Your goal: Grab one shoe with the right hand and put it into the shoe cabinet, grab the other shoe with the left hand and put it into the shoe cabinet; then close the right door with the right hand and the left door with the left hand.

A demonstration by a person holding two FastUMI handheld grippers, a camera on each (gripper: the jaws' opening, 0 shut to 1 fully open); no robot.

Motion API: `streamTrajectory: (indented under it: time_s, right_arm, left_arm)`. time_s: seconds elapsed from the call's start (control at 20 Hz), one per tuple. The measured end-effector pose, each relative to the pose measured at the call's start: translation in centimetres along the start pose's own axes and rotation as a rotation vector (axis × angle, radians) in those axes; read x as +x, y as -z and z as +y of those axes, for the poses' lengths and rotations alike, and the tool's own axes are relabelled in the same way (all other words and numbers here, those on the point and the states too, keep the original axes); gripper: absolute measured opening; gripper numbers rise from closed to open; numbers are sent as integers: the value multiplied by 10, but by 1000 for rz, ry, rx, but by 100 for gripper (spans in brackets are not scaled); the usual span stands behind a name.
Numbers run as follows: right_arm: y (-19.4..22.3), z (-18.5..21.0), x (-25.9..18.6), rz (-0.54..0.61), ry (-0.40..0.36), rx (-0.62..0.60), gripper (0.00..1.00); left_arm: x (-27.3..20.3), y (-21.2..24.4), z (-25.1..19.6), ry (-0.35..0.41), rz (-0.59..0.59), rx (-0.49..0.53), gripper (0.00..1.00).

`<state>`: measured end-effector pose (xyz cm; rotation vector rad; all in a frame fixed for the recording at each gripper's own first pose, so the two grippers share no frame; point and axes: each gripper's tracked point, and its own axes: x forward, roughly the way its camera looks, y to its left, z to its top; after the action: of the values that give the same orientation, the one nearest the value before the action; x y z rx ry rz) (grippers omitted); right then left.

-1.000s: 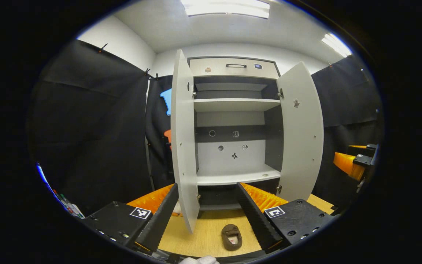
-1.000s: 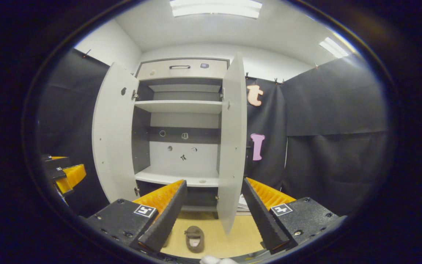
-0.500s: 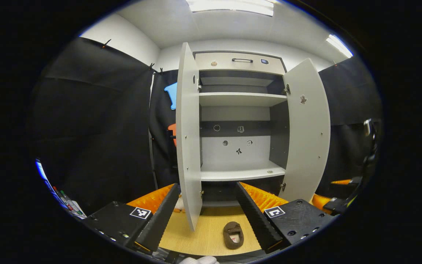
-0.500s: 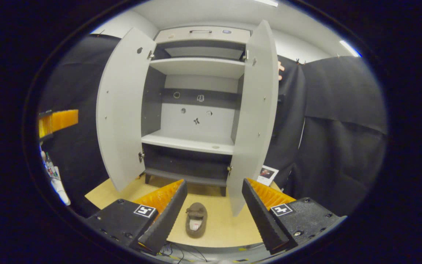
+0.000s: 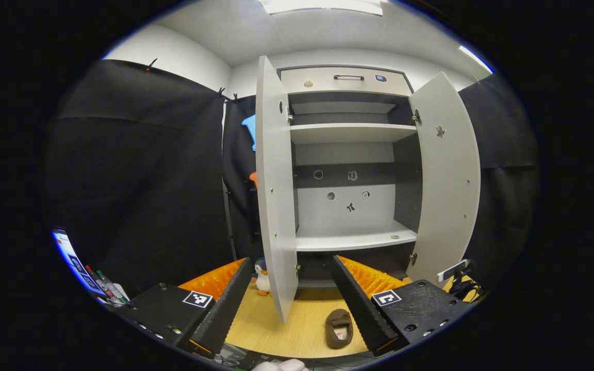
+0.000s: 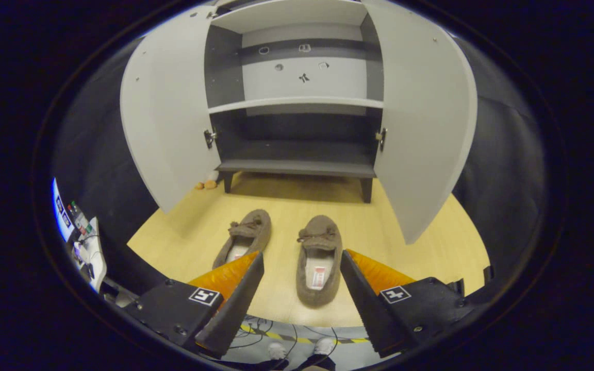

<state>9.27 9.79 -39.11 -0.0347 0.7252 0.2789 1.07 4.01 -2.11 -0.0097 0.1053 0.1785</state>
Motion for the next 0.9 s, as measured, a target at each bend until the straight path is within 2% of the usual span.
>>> streamTrajectory:
  time_s: [0.15, 0.45, 0.7, 0.8, 0.85, 0.9]
  right_arm:
    - [20, 4, 44, 78, -19, 53, 92]
    - [23, -6, 124, 116, 46, 61, 82]
    - [18, -25, 160, 112, 89, 95, 78]
    - [19, -28, 164, 118, 96, 93, 61]
    - [19, -31, 164, 116, 101, 90, 45]
    - [18, -27, 164, 117, 81, 101, 48]
  left_arm:
    - [8, 2, -4, -8, 9, 6, 96]
    - [15, 20, 1, -60, 62, -1, 96]
    - [19, 28, 14, -110, 84, 14, 96]
    - [20, 30, 14, -117, 89, 3, 96]
    - [21, 31, 15, -116, 88, 0, 100]
    - [22, 34, 16, -117, 92, 0, 96]
